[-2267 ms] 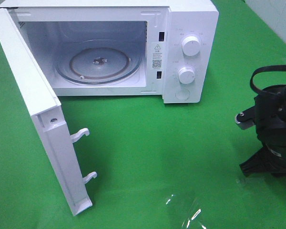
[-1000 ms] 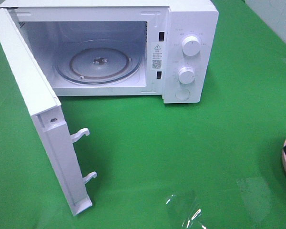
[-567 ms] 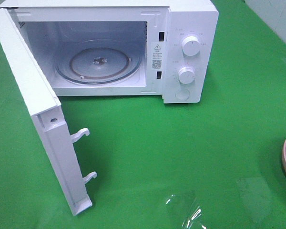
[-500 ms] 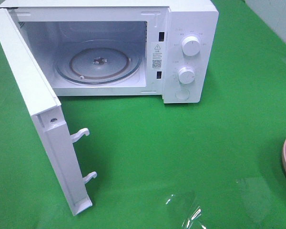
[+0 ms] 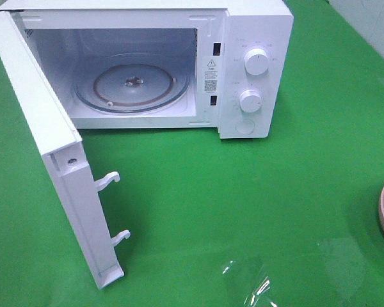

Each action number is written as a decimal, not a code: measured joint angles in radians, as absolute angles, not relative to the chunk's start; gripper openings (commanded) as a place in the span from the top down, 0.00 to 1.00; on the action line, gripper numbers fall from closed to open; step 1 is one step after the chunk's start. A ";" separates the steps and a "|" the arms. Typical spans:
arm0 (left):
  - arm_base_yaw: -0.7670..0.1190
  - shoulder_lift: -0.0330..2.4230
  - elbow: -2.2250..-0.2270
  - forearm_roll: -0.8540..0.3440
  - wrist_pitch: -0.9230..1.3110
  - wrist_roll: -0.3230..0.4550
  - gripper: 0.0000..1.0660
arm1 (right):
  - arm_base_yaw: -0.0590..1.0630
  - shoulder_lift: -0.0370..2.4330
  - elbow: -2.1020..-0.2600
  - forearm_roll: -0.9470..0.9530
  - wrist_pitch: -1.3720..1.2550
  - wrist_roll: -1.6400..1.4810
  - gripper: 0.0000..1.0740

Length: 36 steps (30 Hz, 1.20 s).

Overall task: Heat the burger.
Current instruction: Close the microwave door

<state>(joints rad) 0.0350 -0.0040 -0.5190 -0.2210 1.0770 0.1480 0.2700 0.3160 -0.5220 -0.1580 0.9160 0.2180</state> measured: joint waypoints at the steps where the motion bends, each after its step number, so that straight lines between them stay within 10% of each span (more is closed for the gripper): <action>1: 0.035 -0.004 -0.519 -0.221 1.077 0.148 0.07 | 0.253 0.301 -0.521 -0.147 0.911 0.203 0.29; 36: 0.035 -0.004 -0.519 -0.221 1.077 0.148 0.07 | 0.043 -0.004 -0.491 -0.038 0.968 0.103 0.29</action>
